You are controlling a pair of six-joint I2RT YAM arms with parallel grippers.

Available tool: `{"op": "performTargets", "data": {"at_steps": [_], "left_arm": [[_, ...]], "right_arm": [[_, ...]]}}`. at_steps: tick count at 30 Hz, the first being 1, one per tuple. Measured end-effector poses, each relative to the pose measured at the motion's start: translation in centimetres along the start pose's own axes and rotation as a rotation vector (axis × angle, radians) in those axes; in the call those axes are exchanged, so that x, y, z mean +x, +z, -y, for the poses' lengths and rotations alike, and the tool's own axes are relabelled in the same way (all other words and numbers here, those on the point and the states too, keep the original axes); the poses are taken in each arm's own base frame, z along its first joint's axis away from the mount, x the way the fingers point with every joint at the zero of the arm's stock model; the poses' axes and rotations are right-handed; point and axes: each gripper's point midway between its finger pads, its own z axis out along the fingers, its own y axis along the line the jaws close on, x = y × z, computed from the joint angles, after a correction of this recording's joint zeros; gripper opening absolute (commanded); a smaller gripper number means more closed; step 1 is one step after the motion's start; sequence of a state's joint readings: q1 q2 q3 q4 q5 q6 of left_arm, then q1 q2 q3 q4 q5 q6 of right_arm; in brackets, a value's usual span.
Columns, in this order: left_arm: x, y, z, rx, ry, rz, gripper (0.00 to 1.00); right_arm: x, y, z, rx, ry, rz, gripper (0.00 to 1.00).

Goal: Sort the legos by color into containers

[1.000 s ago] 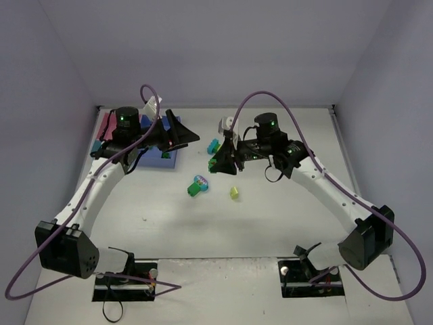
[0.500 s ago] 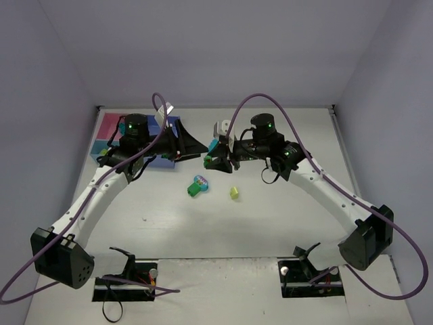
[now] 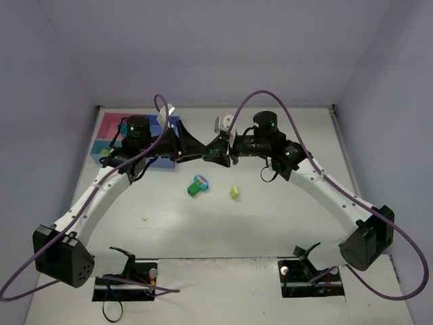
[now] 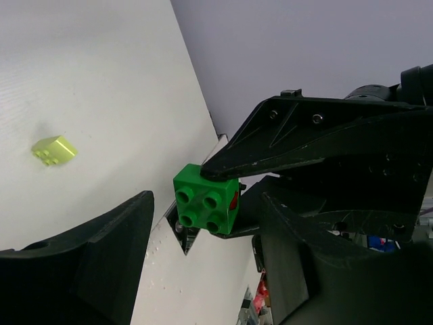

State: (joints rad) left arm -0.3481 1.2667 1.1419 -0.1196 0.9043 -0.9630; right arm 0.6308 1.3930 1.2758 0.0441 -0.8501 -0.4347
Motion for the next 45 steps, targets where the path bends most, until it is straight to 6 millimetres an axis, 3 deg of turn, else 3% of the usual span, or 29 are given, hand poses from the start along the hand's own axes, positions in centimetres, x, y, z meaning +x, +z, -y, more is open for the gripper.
{"op": "performTargets", "data": {"at_steps": [4, 10, 11, 13, 14, 16, 21, 25, 34, 37, 40, 44, 45], "left_arm": [[-0.2, 0.8, 0.4, 0.036, -0.004, -0.006, 0.54], [-0.3, 1.4, 0.3, 0.05, -0.023, -0.014, 0.22], [-0.3, 1.4, 0.4, 0.053, -0.02, -0.012, 0.12], [-0.4, 1.4, 0.5, 0.056, -0.019, -0.01, 0.01], [-0.4, 1.4, 0.5, 0.057, -0.019, -0.01, 0.0], [-0.4, 1.5, 0.5, 0.057, -0.016, -0.009, 0.0], [-0.4, 1.6, -0.8, 0.024, 0.008, -0.018, 0.0], [-2.7, 1.2, -4.5, -0.08, 0.019, 0.0, 0.0], [-14.9, -2.8, -16.7, -0.575, 0.185, 0.22, 0.05], [-17.8, -2.8, -20.2, -0.701, 0.237, 0.238, 0.16], [-19.3, -2.4, -24.2, -0.807, 0.253, 0.221, 0.27], [-19.1, -2.0, -29.4, -0.917, 0.242, 0.163, 0.35], [-19.0, -2.0, -30.3, -0.935, 0.239, 0.15, 0.42]], "right_arm": [[-0.3, 0.0, 0.1, 0.005, 0.002, 0.012, 0.12], [-0.4, 0.1, 0.2, 0.01, 0.001, 0.013, 0.13], [-0.5, 0.0, 0.3, 0.011, -0.002, 0.015, 0.15], [-0.5, 0.0, 0.3, 0.014, -0.005, 0.017, 0.28], [-0.5, 0.0, 0.4, 0.015, -0.005, 0.017, 0.41], [-0.4, 0.0, 0.5, 0.026, 0.002, 0.014, 0.57], [1.0, -0.9, 0.8, 0.094, 0.044, -0.017, 0.8], [2.8, -2.9, 1.4, 0.19, 0.11, -0.053, 0.92], [5.2, -7.8, 2.1, 0.459, 0.276, -0.089, 0.97], [6.3, -8.9, 1.5, 0.51, 0.324, -0.108, 0.97], [7.0, -9.8, 0.9, 0.552, 0.358, -0.119, 0.97], [6.9, -10.9, 0.5, 0.59, 0.382, -0.117, 0.97], [6.9, -11.0, 0.4, 0.597, 0.388, -0.117, 0.97]]}}
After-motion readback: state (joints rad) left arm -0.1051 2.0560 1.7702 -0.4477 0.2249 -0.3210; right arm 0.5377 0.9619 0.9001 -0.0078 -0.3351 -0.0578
